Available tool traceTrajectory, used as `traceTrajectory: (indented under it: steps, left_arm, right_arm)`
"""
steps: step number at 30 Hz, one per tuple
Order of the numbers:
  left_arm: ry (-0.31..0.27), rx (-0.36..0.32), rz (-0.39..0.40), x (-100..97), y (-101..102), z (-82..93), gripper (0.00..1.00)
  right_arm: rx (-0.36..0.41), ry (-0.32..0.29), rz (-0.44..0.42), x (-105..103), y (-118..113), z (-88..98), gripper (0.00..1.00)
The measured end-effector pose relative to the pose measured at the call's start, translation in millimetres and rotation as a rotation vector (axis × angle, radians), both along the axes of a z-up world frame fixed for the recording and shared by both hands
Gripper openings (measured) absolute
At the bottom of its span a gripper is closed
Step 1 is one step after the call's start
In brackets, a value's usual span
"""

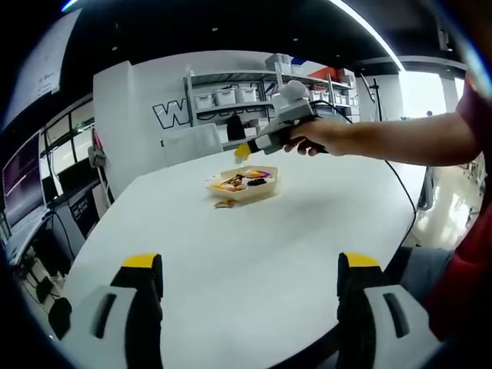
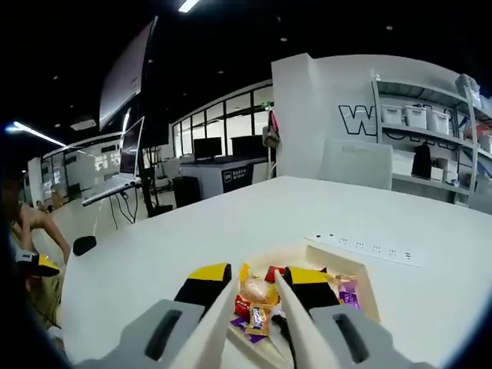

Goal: Place the target food into the container with the food tongs after gripping and lifting it, then release it inside without dropping or visibly crushing the food.

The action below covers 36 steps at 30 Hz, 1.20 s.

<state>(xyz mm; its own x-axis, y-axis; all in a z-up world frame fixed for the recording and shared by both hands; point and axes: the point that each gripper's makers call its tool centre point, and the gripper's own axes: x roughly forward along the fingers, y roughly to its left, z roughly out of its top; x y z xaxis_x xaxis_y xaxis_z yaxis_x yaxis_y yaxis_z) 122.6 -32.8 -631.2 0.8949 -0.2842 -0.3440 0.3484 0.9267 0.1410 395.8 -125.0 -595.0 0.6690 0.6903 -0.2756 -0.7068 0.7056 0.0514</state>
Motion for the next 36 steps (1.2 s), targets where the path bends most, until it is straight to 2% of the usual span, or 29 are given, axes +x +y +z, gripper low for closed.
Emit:
traceTrajectory:
  steps: [5, 16, 21, 27, 36]
  left_arm:
    - [-0.002, -0.003, -0.003, 0.0, -1.1, 0.7, 0.91]
    - [-0.003, -0.013, 0.005, -0.8, 1.9, 0.1, 0.91]
    - [-0.008, -0.018, 0.007, 0.0, 1.6, 1.4, 0.92]
    - [-0.009, -0.034, 0.020, 0.9, 4.7, 1.3, 0.99]
    - [-0.008, -0.046, 0.030, 0.2, 9.2, 1.3, 0.99]
  right_arm:
    - [0.013, 0.006, 0.008, -4.4, 4.5, 1.7, 0.22]
    - [-0.002, -0.003, 0.086, -16.7, 24.6, -2.2, 0.23]
    - [-0.010, 0.006, 0.129, -24.7, 37.1, -6.9, 0.23]
    - [-0.015, 0.010, 0.164, -32.5, 50.8, -12.3, 0.24]
    - [-0.050, 0.001, 0.205, -38.1, 66.3, -24.2, 0.24]
